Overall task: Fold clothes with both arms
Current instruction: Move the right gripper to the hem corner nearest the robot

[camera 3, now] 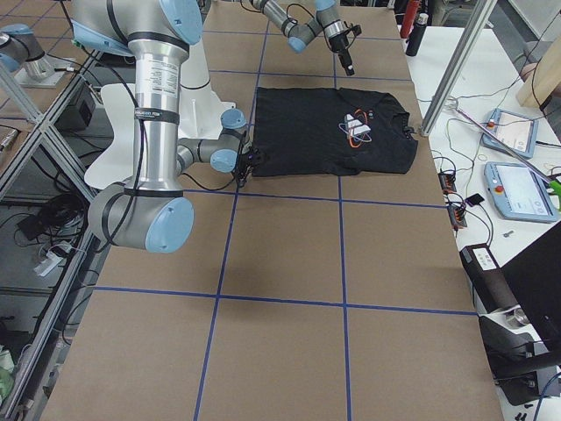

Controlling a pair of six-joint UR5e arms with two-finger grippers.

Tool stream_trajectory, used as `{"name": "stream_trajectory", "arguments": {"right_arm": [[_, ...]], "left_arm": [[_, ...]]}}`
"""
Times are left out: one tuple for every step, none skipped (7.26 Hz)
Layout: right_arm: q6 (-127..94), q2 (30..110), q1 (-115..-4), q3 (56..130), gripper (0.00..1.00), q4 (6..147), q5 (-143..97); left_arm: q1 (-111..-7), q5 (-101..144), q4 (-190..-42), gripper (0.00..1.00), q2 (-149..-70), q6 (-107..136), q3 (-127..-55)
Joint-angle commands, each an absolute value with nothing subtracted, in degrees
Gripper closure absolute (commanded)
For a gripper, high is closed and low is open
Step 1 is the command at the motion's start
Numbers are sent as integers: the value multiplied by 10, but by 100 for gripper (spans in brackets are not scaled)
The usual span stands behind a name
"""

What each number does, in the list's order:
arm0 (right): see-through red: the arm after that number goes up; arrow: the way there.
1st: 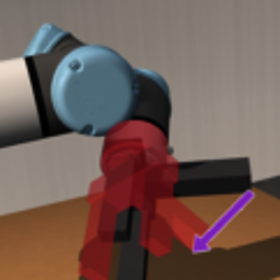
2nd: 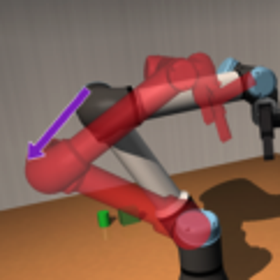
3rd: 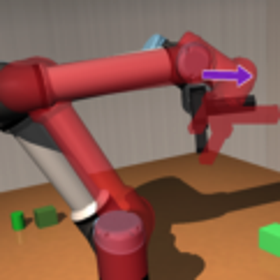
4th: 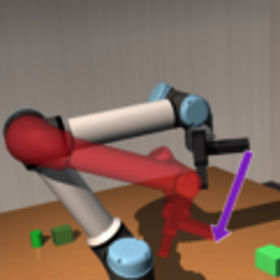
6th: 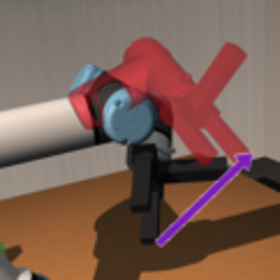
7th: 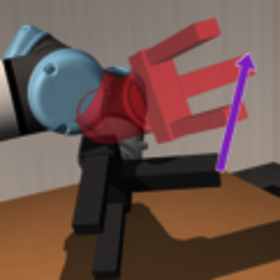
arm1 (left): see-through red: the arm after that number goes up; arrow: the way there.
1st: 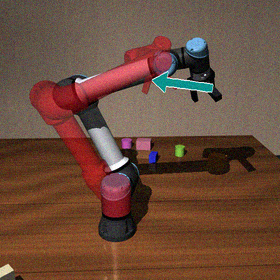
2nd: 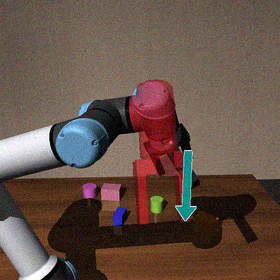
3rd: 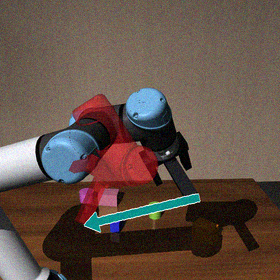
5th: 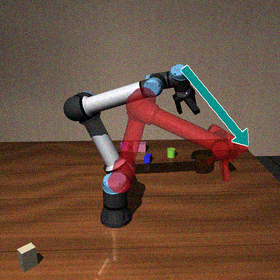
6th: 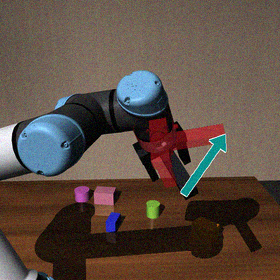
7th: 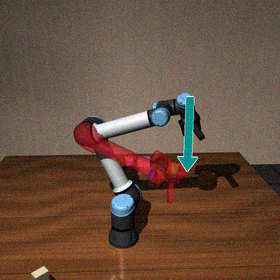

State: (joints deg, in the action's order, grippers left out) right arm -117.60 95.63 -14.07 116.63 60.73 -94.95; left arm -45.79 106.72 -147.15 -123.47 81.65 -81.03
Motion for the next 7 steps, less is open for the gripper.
{"name": "stream_trajectory", "arguments": {"right_arm": [[-1177, 957, -141, 1166, 51, 607, -948], [-1177, 955, -141, 1169, 91, 607, -948], [-1177, 955, -143, 1171, 100, 607, -948], [-1176, 955, -147, 1171, 100, 607, -949], [-1176, 953, -149, 1171, 100, 607, -949], [-1176, 952, -156, 1175, 100, 607, -953], [-1175, 958, -169, 1194, 100, 607, -954]], "left_arm": [[-458, 1063, -1472, 0, -1229, 817, -811], [-458, 1063, -1472, 0, -1229, 817, -810], [-458, 1063, -1472, 0, -1227, 817, -810], [-458, 1059, -1472, 0, -1223, 817, -810], [-458, 1059, -1472, 0, -1223, 817, -811], [-458, 1059, -1472, 0, -1223, 817, -812], [-456, 1060, -1472, 0, -1207, 817, -836]]}}
